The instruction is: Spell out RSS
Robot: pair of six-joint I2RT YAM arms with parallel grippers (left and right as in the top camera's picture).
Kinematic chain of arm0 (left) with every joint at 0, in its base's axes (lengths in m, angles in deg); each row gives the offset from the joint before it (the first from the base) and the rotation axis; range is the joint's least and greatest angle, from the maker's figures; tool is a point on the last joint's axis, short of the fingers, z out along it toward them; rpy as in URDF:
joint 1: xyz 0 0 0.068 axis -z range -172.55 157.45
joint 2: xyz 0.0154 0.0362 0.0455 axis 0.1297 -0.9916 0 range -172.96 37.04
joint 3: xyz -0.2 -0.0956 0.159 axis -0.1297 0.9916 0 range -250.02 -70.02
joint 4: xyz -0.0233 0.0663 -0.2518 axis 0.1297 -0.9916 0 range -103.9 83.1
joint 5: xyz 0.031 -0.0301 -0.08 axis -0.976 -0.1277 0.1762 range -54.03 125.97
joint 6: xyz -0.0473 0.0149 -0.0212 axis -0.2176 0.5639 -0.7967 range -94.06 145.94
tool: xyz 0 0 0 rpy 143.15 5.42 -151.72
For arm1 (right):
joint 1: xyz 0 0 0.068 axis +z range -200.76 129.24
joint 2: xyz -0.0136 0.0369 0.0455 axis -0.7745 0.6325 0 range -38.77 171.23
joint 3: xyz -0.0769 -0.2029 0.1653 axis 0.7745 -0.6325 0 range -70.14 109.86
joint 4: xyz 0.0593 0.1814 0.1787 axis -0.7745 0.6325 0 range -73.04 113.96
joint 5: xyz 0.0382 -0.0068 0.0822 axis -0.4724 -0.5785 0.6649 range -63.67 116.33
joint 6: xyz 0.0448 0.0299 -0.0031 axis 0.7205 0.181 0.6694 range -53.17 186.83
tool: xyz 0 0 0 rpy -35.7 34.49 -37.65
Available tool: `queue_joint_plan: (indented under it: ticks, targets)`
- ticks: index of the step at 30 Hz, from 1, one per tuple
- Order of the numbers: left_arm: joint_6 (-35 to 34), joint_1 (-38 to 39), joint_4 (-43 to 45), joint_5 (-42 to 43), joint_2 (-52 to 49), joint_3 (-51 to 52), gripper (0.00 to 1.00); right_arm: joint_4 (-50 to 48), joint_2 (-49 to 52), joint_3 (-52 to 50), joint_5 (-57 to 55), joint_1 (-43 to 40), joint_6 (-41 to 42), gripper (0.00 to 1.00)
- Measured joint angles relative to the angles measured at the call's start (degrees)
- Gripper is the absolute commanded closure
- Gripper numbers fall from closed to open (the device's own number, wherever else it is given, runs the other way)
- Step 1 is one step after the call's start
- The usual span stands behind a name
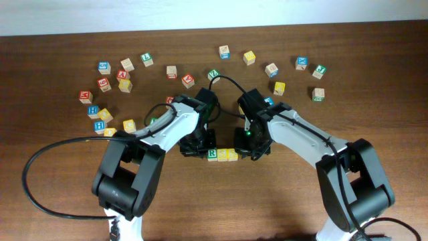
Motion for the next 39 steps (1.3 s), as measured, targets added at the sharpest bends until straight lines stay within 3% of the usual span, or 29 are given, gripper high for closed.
queue_joint_plan:
  ticks: [10,13,20,39]
  targets:
    - [0.02,-0.31,-1.92,-2.36,0.00,0.00,0.97,1.14,0.00,0.02,-0.33,-1.20,-0.31,0.88]
    - [0.15,-2.54,-1.92,-2.47,0.00,0.00,1.00,1.14,0.00,0.02,-0.92,-1.33,-0.37,0.76]
    - [3.69,-8.50,-1.70,-0.42,-0.02,-7.13,1.00,1.18,0.00,0.02,-3.52,-10.27,-3.54,0.81]
    - [3.61,1.88,-0.57,1.38,-0.02,-7.17,1.00,1.05,0.00,-0.35,-4.28,-10.47,-4.79,0.82]
